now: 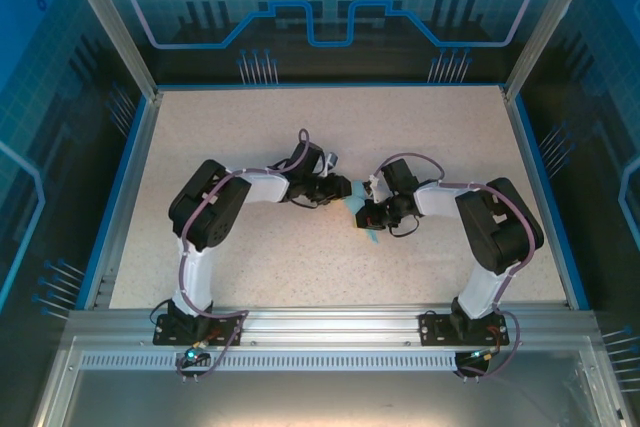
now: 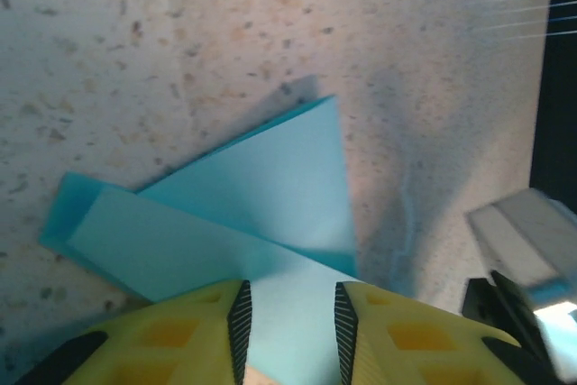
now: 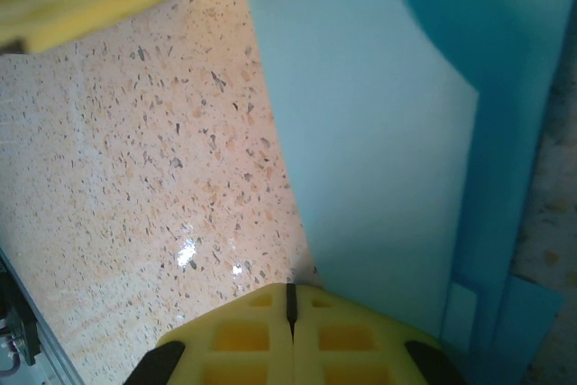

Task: Fold a paper plane with a square sheet of paper (pick it up from the middle)
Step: Fold the wing for the fifth time at the center of the table.

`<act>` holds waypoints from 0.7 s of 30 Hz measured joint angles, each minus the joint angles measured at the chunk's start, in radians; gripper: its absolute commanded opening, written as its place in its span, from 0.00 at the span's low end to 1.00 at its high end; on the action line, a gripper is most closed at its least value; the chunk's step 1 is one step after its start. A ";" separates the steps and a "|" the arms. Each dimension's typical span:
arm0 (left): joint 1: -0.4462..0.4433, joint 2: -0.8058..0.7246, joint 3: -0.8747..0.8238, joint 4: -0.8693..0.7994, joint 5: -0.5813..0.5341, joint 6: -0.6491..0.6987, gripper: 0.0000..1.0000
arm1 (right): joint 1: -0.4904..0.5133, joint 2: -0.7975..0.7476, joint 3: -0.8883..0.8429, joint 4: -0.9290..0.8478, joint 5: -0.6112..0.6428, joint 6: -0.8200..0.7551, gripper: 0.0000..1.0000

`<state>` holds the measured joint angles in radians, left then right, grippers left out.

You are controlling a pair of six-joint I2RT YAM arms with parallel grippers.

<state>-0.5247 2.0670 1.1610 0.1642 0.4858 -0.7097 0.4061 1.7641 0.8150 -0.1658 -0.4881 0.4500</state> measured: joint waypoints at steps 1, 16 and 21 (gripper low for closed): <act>0.001 0.001 0.006 -0.001 -0.010 0.000 0.32 | 0.000 -0.002 -0.003 0.002 0.000 -0.002 0.02; -0.002 0.015 0.032 -0.029 -0.031 0.007 0.31 | -0.006 -0.103 -0.040 -0.099 -0.005 -0.016 0.08; -0.002 0.021 0.051 -0.061 -0.030 0.013 0.31 | -0.025 -0.097 -0.010 -0.131 -0.014 -0.032 0.08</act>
<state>-0.5266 2.0880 1.2118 0.1036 0.4561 -0.6971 0.3813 1.6672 0.8047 -0.2966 -0.5022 0.4179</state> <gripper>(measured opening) 0.309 0.077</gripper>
